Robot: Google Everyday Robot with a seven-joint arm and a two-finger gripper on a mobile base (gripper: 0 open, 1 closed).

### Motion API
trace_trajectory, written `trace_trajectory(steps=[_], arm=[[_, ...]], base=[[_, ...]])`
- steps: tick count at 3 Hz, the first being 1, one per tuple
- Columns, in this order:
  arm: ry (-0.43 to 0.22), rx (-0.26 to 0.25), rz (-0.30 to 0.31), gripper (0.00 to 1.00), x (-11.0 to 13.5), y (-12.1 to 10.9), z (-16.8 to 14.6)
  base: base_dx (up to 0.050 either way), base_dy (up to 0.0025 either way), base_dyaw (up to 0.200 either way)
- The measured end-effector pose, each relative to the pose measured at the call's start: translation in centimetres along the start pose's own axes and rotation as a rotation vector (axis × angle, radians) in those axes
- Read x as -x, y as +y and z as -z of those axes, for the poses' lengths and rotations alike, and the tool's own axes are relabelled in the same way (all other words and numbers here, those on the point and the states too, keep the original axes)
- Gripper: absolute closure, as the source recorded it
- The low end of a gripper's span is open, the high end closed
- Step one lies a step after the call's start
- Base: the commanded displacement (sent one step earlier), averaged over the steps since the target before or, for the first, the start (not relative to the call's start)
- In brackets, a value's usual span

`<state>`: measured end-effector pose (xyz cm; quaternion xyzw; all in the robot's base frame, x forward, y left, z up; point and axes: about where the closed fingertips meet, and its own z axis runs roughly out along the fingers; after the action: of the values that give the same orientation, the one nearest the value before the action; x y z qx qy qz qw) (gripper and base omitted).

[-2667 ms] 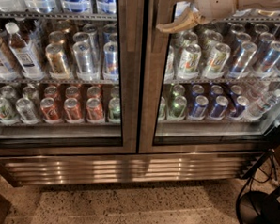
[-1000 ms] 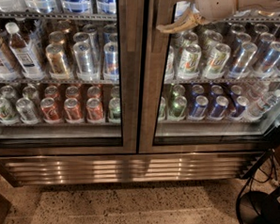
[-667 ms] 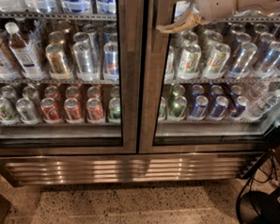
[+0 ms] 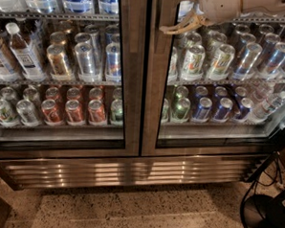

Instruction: Open right fridge door

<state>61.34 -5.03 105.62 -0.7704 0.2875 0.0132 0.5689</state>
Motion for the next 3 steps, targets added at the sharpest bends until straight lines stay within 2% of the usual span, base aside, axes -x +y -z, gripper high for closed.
trace_trajectory(steps=[1,3], arm=[[0.0,0.0,0.0,1.0,0.0,0.0,0.0],[-0.016,-0.033,0.037,1.0,0.24,-0.26,-0.01]], base=[[0.0,0.0,0.0],[0.0,0.0,0.0]])
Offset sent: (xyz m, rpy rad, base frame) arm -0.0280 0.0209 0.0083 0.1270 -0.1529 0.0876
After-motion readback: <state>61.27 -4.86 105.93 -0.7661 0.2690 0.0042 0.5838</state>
